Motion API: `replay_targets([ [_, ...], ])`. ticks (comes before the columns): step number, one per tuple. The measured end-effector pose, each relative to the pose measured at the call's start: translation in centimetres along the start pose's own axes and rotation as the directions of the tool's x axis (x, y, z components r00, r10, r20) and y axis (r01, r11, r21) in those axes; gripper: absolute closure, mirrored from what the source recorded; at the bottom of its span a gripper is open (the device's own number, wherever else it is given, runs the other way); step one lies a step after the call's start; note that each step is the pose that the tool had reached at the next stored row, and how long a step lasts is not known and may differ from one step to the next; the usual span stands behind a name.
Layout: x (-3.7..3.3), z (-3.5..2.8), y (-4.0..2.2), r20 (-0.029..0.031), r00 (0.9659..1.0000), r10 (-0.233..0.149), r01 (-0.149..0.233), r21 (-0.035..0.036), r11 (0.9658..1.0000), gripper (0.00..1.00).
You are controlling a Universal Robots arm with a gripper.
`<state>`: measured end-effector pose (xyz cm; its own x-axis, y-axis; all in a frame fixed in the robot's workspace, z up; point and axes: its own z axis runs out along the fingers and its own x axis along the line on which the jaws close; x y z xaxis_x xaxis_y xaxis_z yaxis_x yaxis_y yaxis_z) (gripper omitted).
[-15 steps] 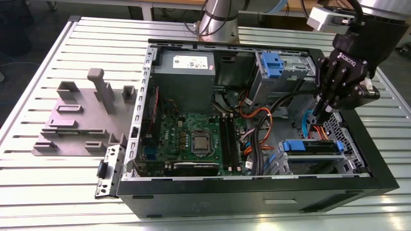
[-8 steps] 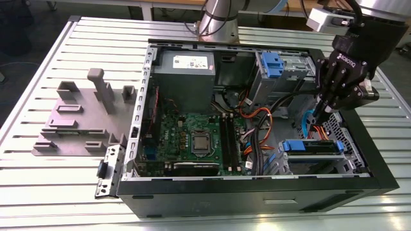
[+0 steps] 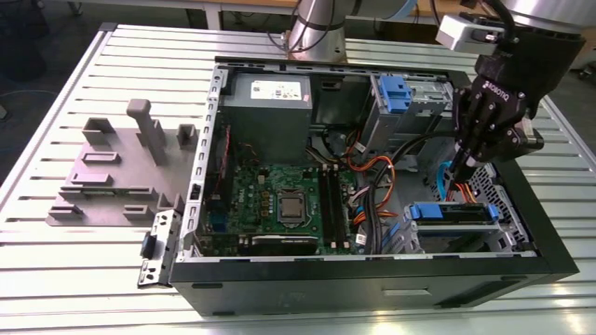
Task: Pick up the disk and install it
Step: 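Insert the second disk wire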
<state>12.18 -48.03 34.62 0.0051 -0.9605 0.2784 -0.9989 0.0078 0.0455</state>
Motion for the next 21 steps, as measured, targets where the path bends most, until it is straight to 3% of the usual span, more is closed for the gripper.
replay_targets([
  [3,0.40,0.22,0.01,0.0107,0.9999,0.000,-0.001,0.0055,1.0000,0.84],
  [10,1.30,0.70,0.03,0.0624,0.9981,0.001,-0.002,0.0151,0.9999,0.84],
  [13,1.74,0.91,0.06,0.0785,0.9969,0.001,-0.002,0.0189,0.9998,0.84],
  [21,2.73,1.34,0.65,0.0940,0.9956,0.003,-0.006,0.0333,0.9994,0.84],
])
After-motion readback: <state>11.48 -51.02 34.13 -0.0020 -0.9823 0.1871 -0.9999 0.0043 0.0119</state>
